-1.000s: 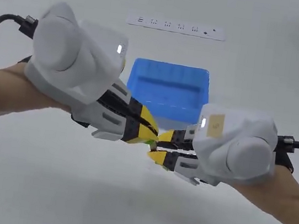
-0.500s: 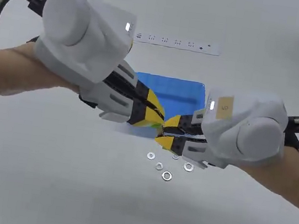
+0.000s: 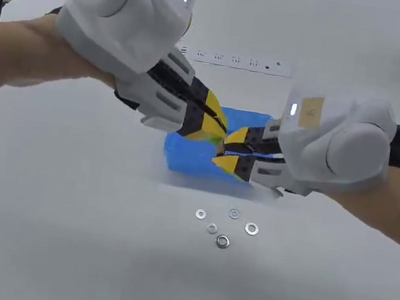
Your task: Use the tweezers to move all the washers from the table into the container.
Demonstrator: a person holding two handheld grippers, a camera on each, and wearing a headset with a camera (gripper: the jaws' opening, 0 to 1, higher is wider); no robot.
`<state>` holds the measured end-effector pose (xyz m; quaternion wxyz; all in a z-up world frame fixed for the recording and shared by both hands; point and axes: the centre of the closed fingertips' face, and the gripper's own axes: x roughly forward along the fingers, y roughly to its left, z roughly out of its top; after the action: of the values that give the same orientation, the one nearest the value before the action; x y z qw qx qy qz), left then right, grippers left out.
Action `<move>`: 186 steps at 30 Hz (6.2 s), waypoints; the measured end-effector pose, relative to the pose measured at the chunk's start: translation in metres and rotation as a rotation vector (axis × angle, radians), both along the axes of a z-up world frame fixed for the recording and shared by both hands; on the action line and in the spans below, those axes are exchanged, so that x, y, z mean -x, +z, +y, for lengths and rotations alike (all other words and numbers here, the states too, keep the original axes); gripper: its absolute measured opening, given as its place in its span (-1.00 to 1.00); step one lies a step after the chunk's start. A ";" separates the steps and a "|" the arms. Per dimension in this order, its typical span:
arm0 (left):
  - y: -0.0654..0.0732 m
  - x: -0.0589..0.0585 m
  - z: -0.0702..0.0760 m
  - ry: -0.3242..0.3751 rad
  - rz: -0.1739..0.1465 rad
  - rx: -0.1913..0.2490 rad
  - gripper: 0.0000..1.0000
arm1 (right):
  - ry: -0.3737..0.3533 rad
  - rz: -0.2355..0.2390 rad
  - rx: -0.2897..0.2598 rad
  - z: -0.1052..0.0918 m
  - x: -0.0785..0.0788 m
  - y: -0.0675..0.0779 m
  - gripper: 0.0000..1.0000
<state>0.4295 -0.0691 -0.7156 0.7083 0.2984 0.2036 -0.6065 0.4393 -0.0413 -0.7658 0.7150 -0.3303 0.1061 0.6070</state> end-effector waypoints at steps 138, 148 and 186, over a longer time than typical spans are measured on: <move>-0.077 0.066 -0.026 -0.016 0.168 0.024 -0.87 | -0.069 0.273 -0.011 -0.030 0.071 -0.092 -0.78; -0.080 0.064 -0.028 -0.017 0.173 0.024 -0.87 | -0.065 0.269 -0.004 -0.031 0.070 -0.096 -0.78; -0.032 0.057 -0.012 -0.011 0.105 0.053 -0.87 | -0.062 0.199 -0.029 -0.018 0.056 -0.047 -0.81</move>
<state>0.3725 -0.0815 -0.7479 0.7009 0.2483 0.2225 -0.6306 0.3829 -0.0588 -0.8129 0.7241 -0.2546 0.1782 0.6158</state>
